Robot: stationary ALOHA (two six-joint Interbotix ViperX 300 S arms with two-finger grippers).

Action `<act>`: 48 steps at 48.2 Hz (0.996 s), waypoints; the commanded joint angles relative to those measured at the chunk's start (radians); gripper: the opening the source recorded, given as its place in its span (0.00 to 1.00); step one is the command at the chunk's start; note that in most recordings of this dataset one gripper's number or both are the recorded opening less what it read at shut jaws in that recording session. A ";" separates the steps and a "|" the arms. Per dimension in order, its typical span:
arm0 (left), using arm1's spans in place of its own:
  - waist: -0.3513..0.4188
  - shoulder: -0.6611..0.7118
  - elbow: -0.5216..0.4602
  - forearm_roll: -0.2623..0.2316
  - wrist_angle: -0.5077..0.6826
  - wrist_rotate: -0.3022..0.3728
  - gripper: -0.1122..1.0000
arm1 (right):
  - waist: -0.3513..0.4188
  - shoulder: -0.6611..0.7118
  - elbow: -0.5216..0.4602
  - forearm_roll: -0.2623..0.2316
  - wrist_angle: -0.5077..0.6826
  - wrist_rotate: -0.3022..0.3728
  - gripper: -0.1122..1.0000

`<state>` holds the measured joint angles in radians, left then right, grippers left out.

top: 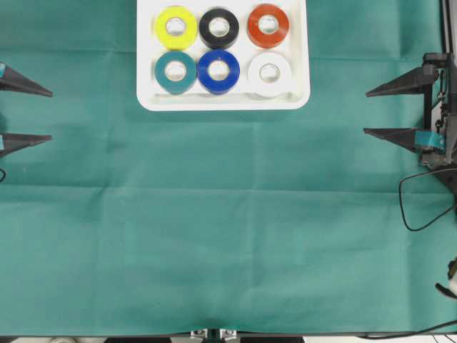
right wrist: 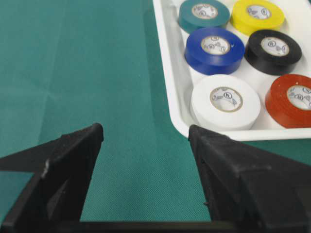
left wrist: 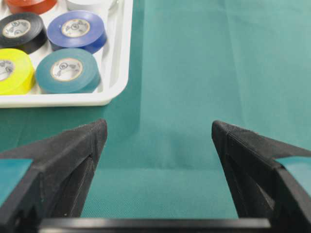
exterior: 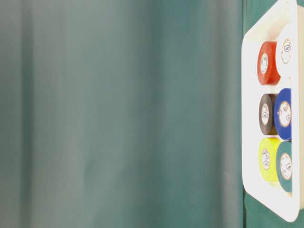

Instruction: Put the tape alternately from left to right into the white case.

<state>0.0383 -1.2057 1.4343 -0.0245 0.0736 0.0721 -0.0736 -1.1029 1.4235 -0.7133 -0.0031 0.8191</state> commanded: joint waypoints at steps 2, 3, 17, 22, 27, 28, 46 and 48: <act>0.011 0.002 -0.008 0.002 -0.006 0.000 0.57 | 0.003 0.003 -0.006 0.002 -0.002 0.000 0.81; 0.012 0.000 -0.006 0.003 -0.005 0.000 0.57 | 0.003 0.005 -0.006 0.002 0.002 0.000 0.81; 0.035 -0.038 0.014 0.003 -0.005 0.000 0.57 | 0.003 0.005 0.011 0.002 0.026 0.000 0.81; 0.035 -0.044 0.015 0.003 -0.005 0.000 0.57 | 0.003 0.005 0.012 0.002 0.026 0.000 0.81; 0.035 -0.043 0.021 0.002 -0.005 -0.002 0.57 | 0.003 0.005 0.018 0.002 0.026 0.000 0.81; 0.035 -0.044 0.023 0.002 -0.005 -0.002 0.57 | 0.003 0.005 0.020 0.002 0.026 0.002 0.81; 0.035 -0.044 0.026 0.003 -0.006 0.002 0.57 | 0.003 0.005 0.052 0.002 0.023 0.002 0.81; 0.035 -0.044 0.028 0.002 -0.009 0.002 0.57 | 0.003 0.005 0.052 0.002 0.023 0.002 0.81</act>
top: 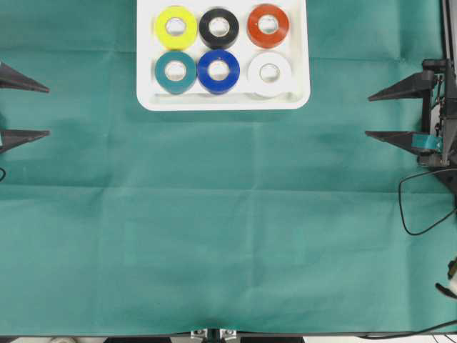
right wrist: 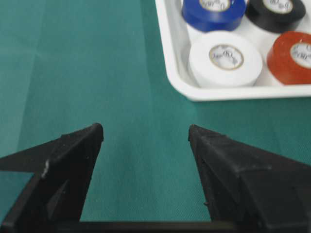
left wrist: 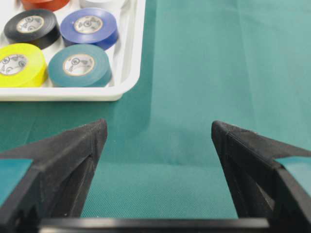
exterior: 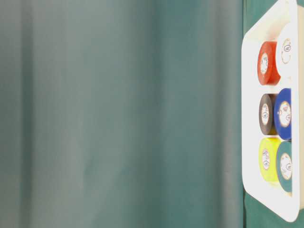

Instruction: Put the tape alternately from left to right into the white case.

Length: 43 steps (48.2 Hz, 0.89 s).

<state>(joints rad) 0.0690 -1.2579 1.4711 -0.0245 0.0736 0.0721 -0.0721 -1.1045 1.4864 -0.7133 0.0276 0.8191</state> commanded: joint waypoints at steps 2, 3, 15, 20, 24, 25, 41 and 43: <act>0.005 0.008 -0.003 0.003 -0.014 0.000 0.57 | 0.002 0.006 -0.011 0.002 -0.008 0.002 0.81; 0.005 0.008 -0.002 0.002 -0.017 0.000 0.57 | 0.002 0.006 -0.009 0.002 -0.006 0.002 0.81; 0.005 0.008 0.023 0.002 -0.054 0.000 0.57 | 0.002 0.006 -0.008 0.002 -0.006 0.000 0.81; 0.005 0.008 0.028 0.003 -0.061 0.000 0.57 | 0.002 0.006 -0.008 0.002 -0.008 0.000 0.81; 0.005 0.008 0.032 0.002 -0.067 0.000 0.57 | 0.002 0.006 -0.008 0.002 -0.008 0.002 0.81; 0.005 0.008 0.032 0.002 -0.069 0.000 0.57 | 0.002 0.005 -0.008 0.002 -0.006 0.000 0.81; 0.005 -0.021 0.046 0.002 -0.074 -0.003 0.57 | 0.002 0.005 -0.008 0.002 -0.005 0.000 0.81; 0.005 -0.023 0.046 0.003 -0.072 -0.003 0.57 | 0.002 0.003 -0.008 0.002 -0.005 0.000 0.81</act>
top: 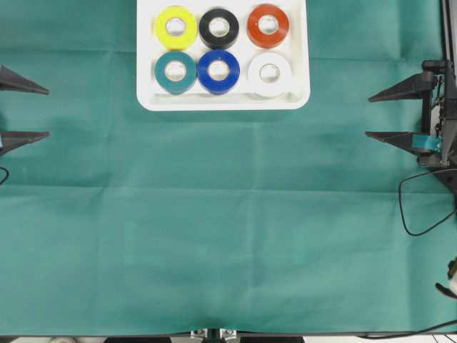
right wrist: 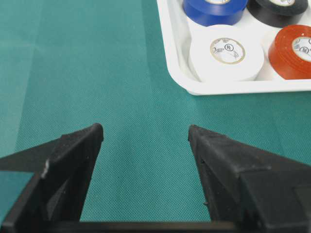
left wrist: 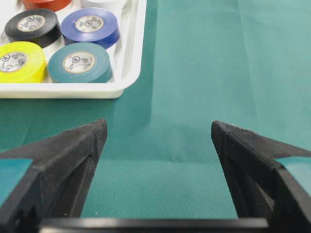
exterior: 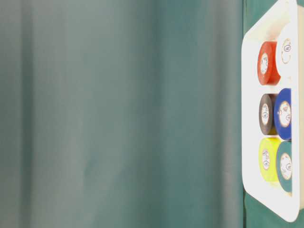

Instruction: Put the tape alternately from left to right into the white case.

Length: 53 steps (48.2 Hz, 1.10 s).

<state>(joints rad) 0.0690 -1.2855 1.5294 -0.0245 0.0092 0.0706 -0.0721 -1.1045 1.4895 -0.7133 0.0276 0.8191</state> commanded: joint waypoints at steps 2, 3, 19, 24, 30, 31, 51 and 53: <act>0.005 0.002 -0.012 0.002 -0.008 -0.002 0.57 | 0.002 0.000 -0.009 0.002 -0.005 0.000 0.81; 0.005 0.002 -0.012 0.003 -0.006 -0.002 0.57 | 0.002 -0.002 -0.009 0.002 -0.005 0.000 0.81; 0.005 0.002 -0.012 0.002 -0.006 -0.003 0.57 | 0.002 -0.029 -0.005 0.002 -0.005 0.000 0.81; 0.005 0.002 -0.012 0.002 -0.005 -0.003 0.57 | 0.002 -0.031 -0.005 0.002 -0.005 0.000 0.81; 0.005 0.002 -0.012 0.003 -0.005 -0.003 0.57 | 0.002 -0.029 -0.005 0.000 -0.005 0.000 0.81; 0.005 0.002 -0.014 0.002 -0.005 -0.003 0.57 | 0.002 -0.031 -0.005 0.002 -0.005 0.000 0.81; 0.000 0.002 -0.014 0.003 -0.005 0.000 0.57 | 0.002 -0.029 -0.005 0.002 -0.008 0.000 0.81; -0.005 0.002 -0.014 0.003 -0.005 0.000 0.57 | 0.002 -0.029 -0.005 0.002 -0.008 0.000 0.81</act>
